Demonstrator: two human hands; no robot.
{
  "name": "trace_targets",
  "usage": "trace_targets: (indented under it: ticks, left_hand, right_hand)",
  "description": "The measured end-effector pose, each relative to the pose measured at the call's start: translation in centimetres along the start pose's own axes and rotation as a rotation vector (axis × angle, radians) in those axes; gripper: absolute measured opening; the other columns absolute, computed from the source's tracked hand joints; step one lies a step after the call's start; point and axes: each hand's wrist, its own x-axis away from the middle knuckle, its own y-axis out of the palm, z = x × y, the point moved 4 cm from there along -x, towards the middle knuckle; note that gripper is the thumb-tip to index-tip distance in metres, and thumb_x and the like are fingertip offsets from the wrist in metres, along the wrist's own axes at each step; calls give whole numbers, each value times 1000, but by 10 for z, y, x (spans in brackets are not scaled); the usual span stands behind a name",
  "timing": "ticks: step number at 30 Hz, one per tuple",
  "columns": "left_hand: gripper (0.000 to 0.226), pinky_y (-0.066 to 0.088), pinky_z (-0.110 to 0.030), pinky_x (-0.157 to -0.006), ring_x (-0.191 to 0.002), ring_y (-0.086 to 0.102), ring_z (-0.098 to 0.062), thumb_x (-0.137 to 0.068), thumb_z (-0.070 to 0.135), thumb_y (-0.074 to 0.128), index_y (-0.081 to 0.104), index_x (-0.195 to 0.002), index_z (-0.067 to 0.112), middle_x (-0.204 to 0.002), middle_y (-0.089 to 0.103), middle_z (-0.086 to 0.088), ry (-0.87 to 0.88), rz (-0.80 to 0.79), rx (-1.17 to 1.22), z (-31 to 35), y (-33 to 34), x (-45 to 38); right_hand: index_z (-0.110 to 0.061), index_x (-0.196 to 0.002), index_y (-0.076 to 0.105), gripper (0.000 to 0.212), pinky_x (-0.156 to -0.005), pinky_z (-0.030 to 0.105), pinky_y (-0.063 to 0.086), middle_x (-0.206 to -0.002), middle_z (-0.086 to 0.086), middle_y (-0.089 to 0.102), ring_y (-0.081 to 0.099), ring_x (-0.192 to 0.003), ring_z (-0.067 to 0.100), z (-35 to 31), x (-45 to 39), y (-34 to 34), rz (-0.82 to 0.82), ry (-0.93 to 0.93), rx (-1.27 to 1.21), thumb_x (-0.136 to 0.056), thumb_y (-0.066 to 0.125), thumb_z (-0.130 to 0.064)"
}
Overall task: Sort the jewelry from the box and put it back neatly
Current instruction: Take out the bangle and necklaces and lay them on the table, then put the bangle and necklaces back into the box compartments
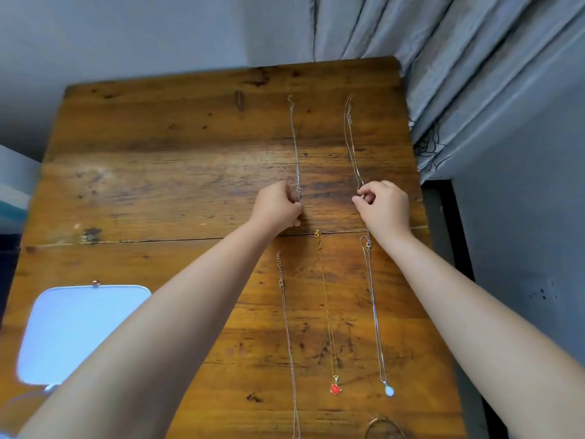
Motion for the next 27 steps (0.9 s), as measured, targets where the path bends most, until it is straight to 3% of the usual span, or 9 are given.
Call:
trace_targets:
  ticks: [3,5,7,9,12,16,20,23,27]
  left_hand:
    - [36,56,-28,-66,-44,55,-5,-87,6,53,40,-60,25,-51,54,6,6,27,-55,-2,1,3]
    - [27,56,-30,-71,-47,58,-10,-87,8,53,46,-65,22,-54,56,4,17,35,-68,0,2,8]
    - [7,57,-35,-79,-68,67,-25,-86,9,55,55,-83,14,-71,67,-8,38,33,-77,4,0,16]
    - [14,53,-36,-83,-92,64,-31,-86,10,55,60,-99,8,-98,69,-15,64,51,-109,5,-3,23]
    - [23,48,-34,-82,-103,58,-31,-87,12,53,59,-108,6,-111,66,-14,87,75,-187,-4,-13,40]
    - [22,47,-34,-79,-103,56,-30,-89,12,50,59,-107,5,-111,64,-14,105,135,-241,-31,-38,74]
    - [19,46,-33,-79,-100,57,-31,-88,9,51,62,-102,2,-107,65,-17,150,212,-242,-79,-82,113]
    - [17,43,-31,-79,-97,58,-31,-86,3,52,64,-97,-2,-102,67,-19,162,291,-197,-123,-121,140]
    - [18,48,-36,-79,-94,60,-32,-84,-4,52,64,-97,-4,-99,65,-21,213,374,-145,-186,-169,180]
  right_hand:
    - [0,-96,67,17,-69,23,35,-97,22,64,58,-86,31,0,2,1,-7,4,14,-83,61,-8]
    - [1,-99,66,18,-70,24,36,-101,23,63,59,-87,32,0,4,-1,-8,12,14,-82,61,-6]
    - [2,-102,65,21,-73,25,39,-106,23,61,59,-88,33,-1,6,-5,-17,14,14,-82,62,-4]
    - [1,-104,63,24,-77,28,42,-111,23,58,58,-92,34,-2,10,-10,-35,15,26,-81,62,-4]
    - [1,-107,62,25,-86,36,45,-115,23,55,54,-104,34,-9,20,-16,-47,27,61,-82,60,-3]
    - [-1,-109,61,25,-92,34,38,-116,21,56,45,-114,33,-34,48,-14,-29,-11,95,-85,57,-6]
    - [1,-111,60,28,-96,38,36,-113,22,61,48,-111,35,-93,92,18,-118,-224,118,-83,57,-4]
    - [3,-105,62,24,-92,38,38,-106,24,65,53,-106,36,-144,128,50,-177,-315,68,-82,58,-4]
    - [3,-100,65,20,-87,36,40,-100,24,68,58,-99,35,-201,178,89,-177,-289,-46,-81,59,-3]
